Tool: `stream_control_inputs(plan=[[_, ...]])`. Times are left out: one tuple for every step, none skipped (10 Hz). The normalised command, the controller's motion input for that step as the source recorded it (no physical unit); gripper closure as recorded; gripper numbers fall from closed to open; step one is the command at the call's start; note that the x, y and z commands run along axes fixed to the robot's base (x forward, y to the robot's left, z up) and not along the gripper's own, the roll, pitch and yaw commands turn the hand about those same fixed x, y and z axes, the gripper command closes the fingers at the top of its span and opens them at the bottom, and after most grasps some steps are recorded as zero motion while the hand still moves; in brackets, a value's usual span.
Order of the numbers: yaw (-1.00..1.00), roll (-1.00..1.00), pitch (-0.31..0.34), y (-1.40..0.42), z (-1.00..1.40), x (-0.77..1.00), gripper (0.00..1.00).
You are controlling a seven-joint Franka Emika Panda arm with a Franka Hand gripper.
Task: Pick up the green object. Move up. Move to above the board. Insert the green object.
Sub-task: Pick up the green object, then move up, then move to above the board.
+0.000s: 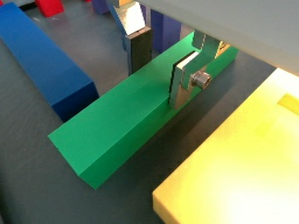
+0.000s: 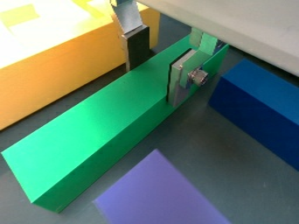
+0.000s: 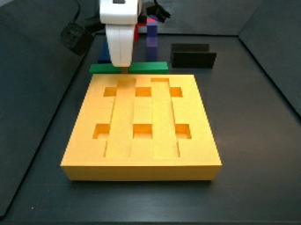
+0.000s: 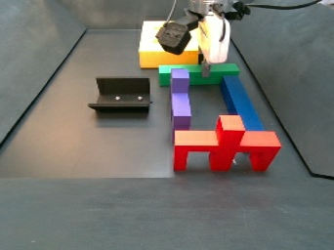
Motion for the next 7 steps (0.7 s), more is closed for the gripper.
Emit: stream_control_inputs(plan=[[0.0,0.0,0.0,0.0,0.0,0.0,1.0],[0.0,0.0,0.0,0.0,0.0,0.0,1.0],[0.0,0.0,0.0,0.0,0.83,0.0,1.0],[0.03,0.0,0.024,0.05,0.77,-0.03,1.0],[0.03,-0.01,0.029,0.04,0.61,-0.04,1.0],[0.02,-0.04,0.005,0.01,0.23,0.0,1.0],[0.0,0.0,0.0,0.0,1.4,0.0,1.0]])
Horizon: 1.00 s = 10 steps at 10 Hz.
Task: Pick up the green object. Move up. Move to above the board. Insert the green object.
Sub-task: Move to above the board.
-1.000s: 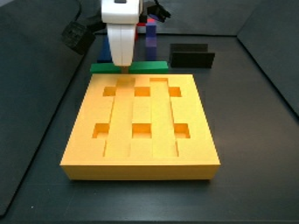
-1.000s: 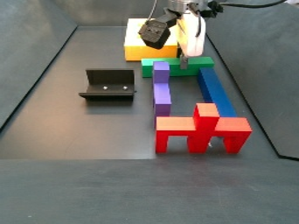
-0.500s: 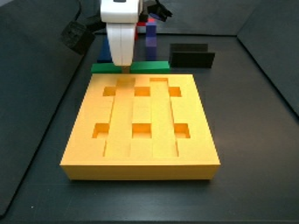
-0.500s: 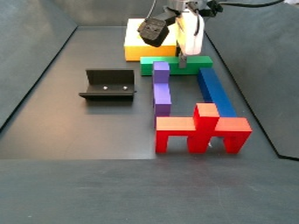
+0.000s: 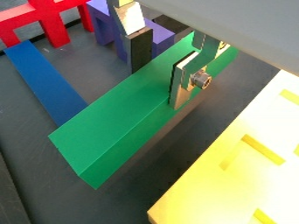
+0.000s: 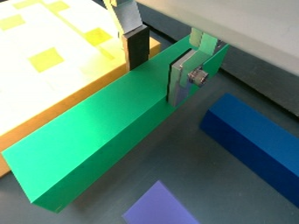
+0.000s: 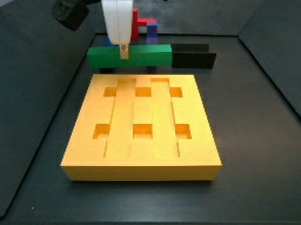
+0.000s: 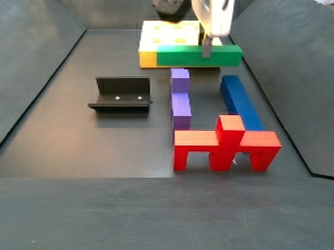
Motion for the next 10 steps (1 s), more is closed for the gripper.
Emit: stream_control_inputs(plan=[[-0.01,0.0,0.039,0.0,1.4,-0.02,1.0],[-0.01,-0.02,0.047,0.0,1.4,-0.04,1.0],[-0.01,-0.06,0.023,0.0,1.4,-0.01,1.0],[-0.01,-0.06,0.049,0.0,1.4,0.02,1.0],[-0.01,-0.06,0.086,0.0,1.4,0.0,1.0],[-0.01,-0.06,0.079,0.0,1.4,-0.01,1.0],[-0.01,-0.06,0.066,0.0,0.56,0.02,1.0],[-0.01,-0.05,0.07,0.0,0.22,0.04,1.0],[1.0,0.0,0.035,-1.4,0.35,0.54,1.0],[1.0,0.01,0.042,-1.4,0.33,0.54,1.0]])
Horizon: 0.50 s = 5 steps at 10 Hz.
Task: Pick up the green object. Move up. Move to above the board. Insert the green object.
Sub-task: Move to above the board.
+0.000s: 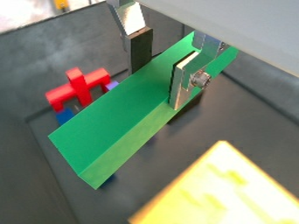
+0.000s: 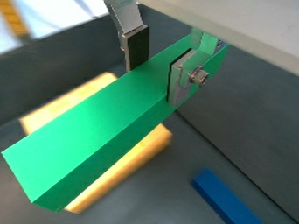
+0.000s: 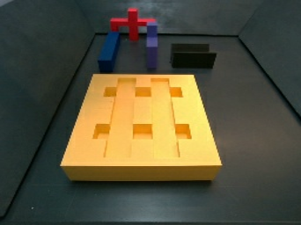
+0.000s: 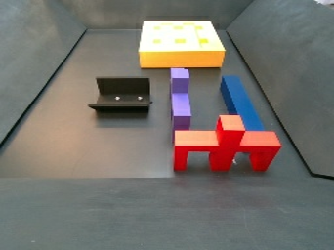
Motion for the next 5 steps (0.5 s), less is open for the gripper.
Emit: stream_control_inputs(plan=[[1.0,0.02,0.052,-1.4,0.31,0.57,1.0],[1.0,0.01,0.065,-1.4,0.34,0.66,1.0],[1.0,0.02,0.073,-0.9,0.23,0.43,1.0],[1.0,0.02,0.08,-0.49,0.13,0.26,1.0],[1.0,0.01,0.076,-0.2,0.07,0.12,1.0]])
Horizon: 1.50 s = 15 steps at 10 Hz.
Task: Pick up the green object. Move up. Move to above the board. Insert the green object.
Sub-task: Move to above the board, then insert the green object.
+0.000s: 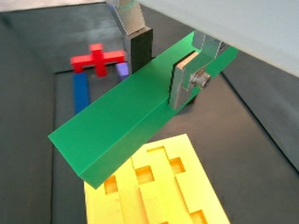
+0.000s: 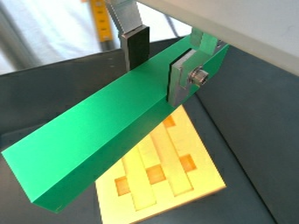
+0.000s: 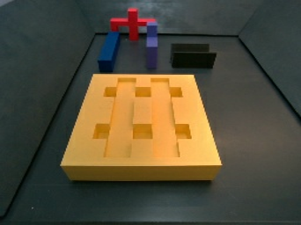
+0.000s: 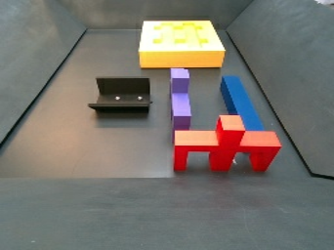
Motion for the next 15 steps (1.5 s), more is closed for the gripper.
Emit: stream_control_inputs(plan=[[1.0,0.02,0.077,-0.15,0.05,0.06,1.0],[1.0,0.02,0.082,-0.1,0.04,0.06,1.0],[1.0,0.02,0.09,-0.07,0.04,0.07,1.0],[1.0,0.02,0.101,-0.05,0.03,0.07,1.0],[1.0,0.03,0.115,-0.04,0.02,0.06,1.0],[1.0,0.03,0.122,-0.04,0.02,0.06,1.0],[1.0,0.03,0.142,-0.03,0.02,0.06,1.0],[1.0,0.04,0.158,-0.03,0.02,0.07,1.0],[1.0,0.04,0.189,-0.03,0.03,0.07,1.0],[1.0,0.05,0.208,-0.03,0.03,0.07,1.0],[1.0,0.06,0.257,-0.04,0.02,0.08,1.0],[0.86,0.06,0.264,-0.03,0.03,0.08,1.0],[0.52,0.06,0.215,-0.03,0.03,0.07,1.0],[0.38,0.06,0.191,-0.03,0.03,0.07,1.0],[0.0,-0.04,0.0,0.0,-0.02,0.0,1.0]])
